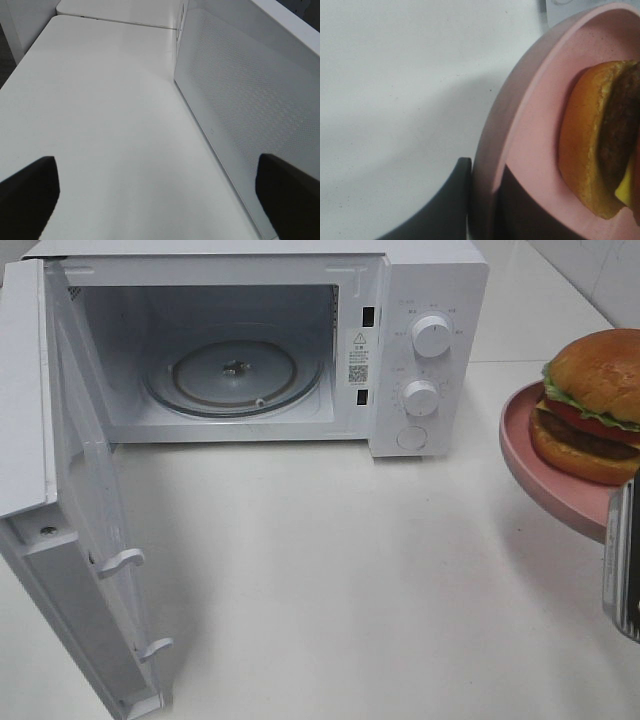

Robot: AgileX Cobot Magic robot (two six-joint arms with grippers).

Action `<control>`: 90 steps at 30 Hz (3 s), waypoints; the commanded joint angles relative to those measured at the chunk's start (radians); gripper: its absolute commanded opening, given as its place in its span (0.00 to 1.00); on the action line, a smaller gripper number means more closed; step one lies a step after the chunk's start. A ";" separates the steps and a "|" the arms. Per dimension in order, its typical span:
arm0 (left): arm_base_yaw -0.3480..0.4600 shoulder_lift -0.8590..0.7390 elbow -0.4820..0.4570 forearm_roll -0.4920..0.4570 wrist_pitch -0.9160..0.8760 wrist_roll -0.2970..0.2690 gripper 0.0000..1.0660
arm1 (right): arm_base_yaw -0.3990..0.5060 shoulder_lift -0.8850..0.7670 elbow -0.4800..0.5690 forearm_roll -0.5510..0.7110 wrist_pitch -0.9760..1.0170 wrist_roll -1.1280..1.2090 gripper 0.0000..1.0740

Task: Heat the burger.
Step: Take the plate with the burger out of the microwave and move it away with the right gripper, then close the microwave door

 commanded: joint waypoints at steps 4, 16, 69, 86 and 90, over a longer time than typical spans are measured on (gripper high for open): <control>0.003 -0.004 0.003 -0.008 0.000 -0.004 0.94 | -0.003 -0.004 -0.006 -0.110 0.035 0.171 0.00; 0.003 -0.004 0.003 -0.008 0.000 -0.004 0.94 | -0.003 0.210 -0.007 -0.209 0.122 0.555 0.00; 0.003 -0.004 0.003 -0.008 0.000 -0.004 0.94 | -0.143 1.004 -0.191 -0.325 0.110 1.414 0.32; 0.003 -0.004 0.003 -0.008 0.000 -0.004 0.94 | -0.143 0.546 -0.238 0.096 0.083 0.940 0.55; 0.003 -0.004 0.003 -0.008 0.000 -0.004 0.94 | -0.143 0.393 -0.238 0.223 0.076 0.774 0.69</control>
